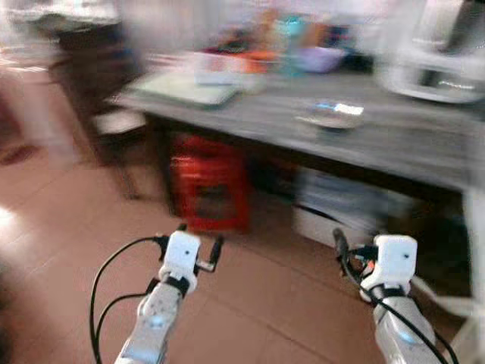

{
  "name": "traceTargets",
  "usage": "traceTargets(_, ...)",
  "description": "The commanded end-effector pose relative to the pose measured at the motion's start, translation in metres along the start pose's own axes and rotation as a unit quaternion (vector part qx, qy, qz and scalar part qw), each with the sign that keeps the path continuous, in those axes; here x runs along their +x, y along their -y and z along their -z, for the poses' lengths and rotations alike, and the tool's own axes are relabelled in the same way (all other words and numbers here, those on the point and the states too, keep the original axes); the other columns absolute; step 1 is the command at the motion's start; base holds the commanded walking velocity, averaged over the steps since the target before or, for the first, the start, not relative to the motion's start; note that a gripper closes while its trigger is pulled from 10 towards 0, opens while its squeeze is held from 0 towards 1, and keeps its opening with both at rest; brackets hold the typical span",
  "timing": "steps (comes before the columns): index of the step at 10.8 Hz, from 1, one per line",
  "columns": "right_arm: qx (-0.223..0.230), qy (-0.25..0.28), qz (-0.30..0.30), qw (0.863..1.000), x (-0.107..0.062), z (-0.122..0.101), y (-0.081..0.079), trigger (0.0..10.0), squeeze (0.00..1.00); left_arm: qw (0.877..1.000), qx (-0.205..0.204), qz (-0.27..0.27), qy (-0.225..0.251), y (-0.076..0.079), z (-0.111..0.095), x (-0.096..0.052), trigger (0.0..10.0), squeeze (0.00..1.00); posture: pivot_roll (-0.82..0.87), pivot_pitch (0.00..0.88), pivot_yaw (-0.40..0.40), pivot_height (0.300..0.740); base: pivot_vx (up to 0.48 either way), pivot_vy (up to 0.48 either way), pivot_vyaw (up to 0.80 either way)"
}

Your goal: Setting the table

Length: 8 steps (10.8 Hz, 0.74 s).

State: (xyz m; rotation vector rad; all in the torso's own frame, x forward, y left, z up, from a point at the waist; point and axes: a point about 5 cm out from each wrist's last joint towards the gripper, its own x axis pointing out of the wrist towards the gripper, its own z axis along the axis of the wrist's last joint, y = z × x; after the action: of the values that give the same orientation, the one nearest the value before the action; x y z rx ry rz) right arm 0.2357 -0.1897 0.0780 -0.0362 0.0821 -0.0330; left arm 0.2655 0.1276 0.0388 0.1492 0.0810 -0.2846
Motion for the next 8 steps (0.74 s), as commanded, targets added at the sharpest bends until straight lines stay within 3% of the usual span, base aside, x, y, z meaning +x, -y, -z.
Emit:
traceTargets(1,0.005,0.007,-0.006,1.000,0.0004,-0.0036,-0.0047,10.0,0.00,1.000,0.008,-0.002,0.004,-0.0061,-0.0024,0.0002,10.0,0.00,-0.01,0.000,0.050,0.740,0.000,-0.307,-0.80)
traceTargets(3,0.005,0.008,-0.005,1.000,0.0003,-0.0038,-0.0040,10.0,0.00,1.000,0.007,-0.002,0.003,-0.0055,-0.0023,0.0008,10.0,0.00,-0.01,0.000,0.051,0.740,0.000,-0.313,-0.72)
traceTargets(8,0.002,0.013,-0.004,1.000,0.0008,-0.0058,-0.0036,10.0,0.00,1.000,0.005,-0.003,0.009,-0.0045,-0.0064,0.0042,10.0,0.00,-0.02,0.000,0.049,0.740,0.000,-0.307,0.00)
